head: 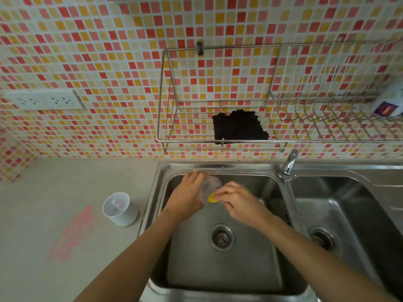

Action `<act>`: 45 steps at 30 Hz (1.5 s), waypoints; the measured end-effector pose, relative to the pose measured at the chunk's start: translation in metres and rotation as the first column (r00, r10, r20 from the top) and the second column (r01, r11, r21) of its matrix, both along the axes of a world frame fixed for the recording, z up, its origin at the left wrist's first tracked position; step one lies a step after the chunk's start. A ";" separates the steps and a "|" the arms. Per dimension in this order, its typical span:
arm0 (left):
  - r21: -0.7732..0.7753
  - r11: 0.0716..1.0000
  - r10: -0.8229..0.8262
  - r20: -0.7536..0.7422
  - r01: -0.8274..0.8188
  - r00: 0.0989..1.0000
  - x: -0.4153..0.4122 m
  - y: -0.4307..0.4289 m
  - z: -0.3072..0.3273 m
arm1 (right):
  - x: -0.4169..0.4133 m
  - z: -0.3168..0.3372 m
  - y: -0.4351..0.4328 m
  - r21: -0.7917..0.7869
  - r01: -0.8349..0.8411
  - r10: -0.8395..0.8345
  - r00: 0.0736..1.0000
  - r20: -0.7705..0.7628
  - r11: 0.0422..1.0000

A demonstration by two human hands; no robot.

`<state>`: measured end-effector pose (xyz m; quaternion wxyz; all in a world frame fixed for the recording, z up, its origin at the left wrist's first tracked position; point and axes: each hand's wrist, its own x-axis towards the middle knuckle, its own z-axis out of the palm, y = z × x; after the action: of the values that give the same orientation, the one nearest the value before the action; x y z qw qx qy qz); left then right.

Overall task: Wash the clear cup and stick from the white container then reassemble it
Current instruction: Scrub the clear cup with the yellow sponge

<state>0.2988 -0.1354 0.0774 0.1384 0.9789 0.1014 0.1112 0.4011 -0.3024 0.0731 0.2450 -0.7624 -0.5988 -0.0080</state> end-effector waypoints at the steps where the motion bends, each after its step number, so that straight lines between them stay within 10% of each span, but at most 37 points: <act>1: 0.008 1.000 -0.014 -0.005 0.014 1.000 0.001 -0.001 -0.002 | 0.007 0.000 -0.001 -0.021 -0.014 0.016 0.993 0.113 1.000; 4: 0.002 1.000 -0.005 0.012 0.005 1.000 0.002 -0.002 -0.002 | 0.013 -0.002 0.002 -0.043 -0.009 0.018 0.974 0.224 0.999; 8: -0.017 1.000 -0.001 0.015 0.001 1.000 -0.005 0.008 -0.003 | -0.009 -0.005 0.005 -0.012 0.067 -0.068 0.974 -0.218 0.998; 15: -0.082 0.994 -0.079 -0.003 0.078 0.997 -0.008 0.015 0.007 | -0.002 -0.002 0.007 -0.058 -0.012 0.023 0.982 0.188 0.998; 26: -0.418 0.906 -0.060 0.019 0.063 0.998 -0.011 0.026 0.005 | -0.023 0.012 0.012 0.094 0.069 -0.082 0.985 0.149 0.993; 34: -0.015 0.995 -0.093 0.143 0.096 0.985 -0.008 0.026 0.005 | -0.034 0.019 0.009 -0.016 0.158 -0.155 0.936 -0.314 0.987; 41: -0.051 0.987 -0.153 0.053 0.155 0.987 -0.003 0.011 0.027 | 0.000 0.017 0.001 -0.191 0.115 -0.053 0.951 0.303 0.975; 45: -0.049 0.988 -0.146 0.037 0.148 0.989 -0.004 0.007 0.025 | -0.025 0.016 -0.002 -0.018 0.183 -0.183 0.960 -0.212 0.983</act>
<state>0.2947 -0.1283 0.1022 0.1730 0.9778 0.0293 0.1144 0.3759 -0.3041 0.0888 0.3066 -0.8108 -0.4961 0.0502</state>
